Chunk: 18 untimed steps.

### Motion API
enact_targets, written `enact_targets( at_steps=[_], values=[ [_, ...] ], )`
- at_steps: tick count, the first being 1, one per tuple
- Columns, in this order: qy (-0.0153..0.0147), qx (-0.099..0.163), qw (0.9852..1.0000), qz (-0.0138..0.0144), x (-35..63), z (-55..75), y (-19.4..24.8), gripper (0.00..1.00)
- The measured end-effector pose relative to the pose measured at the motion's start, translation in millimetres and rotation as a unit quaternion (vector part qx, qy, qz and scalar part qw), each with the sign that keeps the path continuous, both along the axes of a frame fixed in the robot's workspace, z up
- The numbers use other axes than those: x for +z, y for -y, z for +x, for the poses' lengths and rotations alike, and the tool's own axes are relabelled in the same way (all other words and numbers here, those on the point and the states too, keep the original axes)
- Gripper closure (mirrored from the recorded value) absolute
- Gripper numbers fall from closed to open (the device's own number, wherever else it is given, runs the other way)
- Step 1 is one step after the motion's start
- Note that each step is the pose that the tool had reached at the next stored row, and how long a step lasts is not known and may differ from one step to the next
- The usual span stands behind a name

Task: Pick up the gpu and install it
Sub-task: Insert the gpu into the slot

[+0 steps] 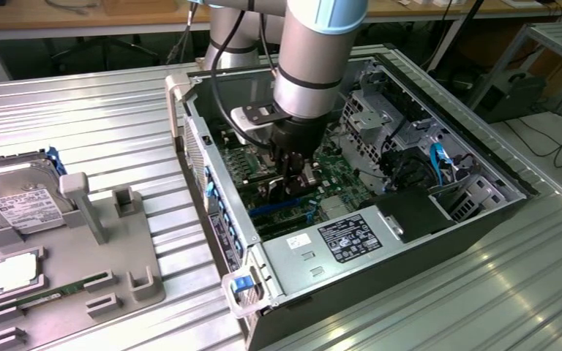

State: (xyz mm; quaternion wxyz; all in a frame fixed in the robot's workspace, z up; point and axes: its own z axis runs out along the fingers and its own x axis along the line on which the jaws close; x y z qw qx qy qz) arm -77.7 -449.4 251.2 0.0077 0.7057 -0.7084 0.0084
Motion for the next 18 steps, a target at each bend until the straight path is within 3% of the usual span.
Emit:
enact_targets(
  at_steps=[4, 8, 18],
  values=[
    [-0.0003, 0.000, 1.0000, 0.0000, -0.8, -1.0, 0.0, 0.72],
    [-0.0032, 0.000, 1.0000, 0.0000, -2.6, -1.1, 0.0, 0.72],
    [-0.0031, 0.000, 1.0000, 0.0002, -3.8, -1.0, 0.0, 0.72]
  ],
)
